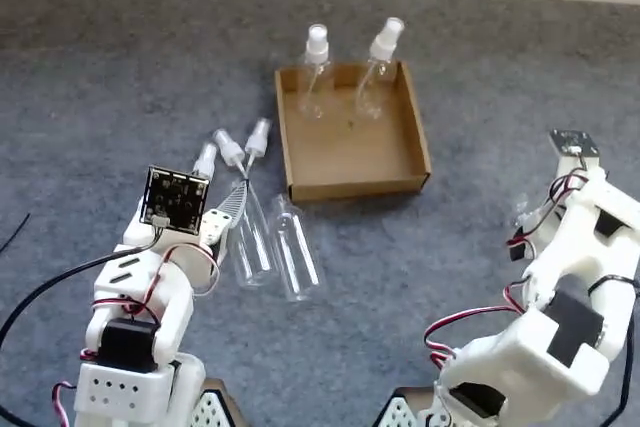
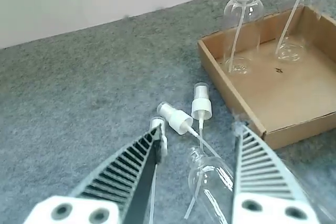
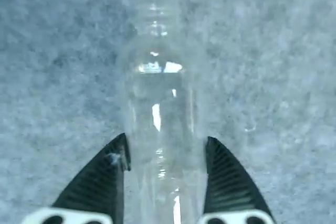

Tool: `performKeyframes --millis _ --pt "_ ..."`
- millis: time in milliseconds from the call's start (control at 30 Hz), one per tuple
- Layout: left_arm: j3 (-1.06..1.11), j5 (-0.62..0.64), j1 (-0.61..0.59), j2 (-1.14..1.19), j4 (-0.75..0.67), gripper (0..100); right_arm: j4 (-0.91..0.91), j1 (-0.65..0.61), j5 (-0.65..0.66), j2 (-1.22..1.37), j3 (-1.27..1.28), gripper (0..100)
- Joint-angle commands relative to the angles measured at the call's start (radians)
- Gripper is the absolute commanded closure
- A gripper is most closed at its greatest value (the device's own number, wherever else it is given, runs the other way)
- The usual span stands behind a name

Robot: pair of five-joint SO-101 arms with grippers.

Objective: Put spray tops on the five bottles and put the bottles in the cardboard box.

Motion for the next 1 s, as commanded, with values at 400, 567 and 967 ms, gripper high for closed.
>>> performKeyframes --millis 400,567,967 --pt "-0.004 -0.008 -0.012 -0.002 -0.031 79 0.177 -0.079 -0.052 0.013 -0.232 78.8" --pt "-0.004 -0.008 -0.012 -0.002 -0.031 79 0.220 -0.133 -0.089 0.016 -0.355 78.6" --pt "-0.004 -0.008 -0.012 -0.002 -0.031 79 0.214 -0.137 -0.084 0.131 -0.418 78.6"
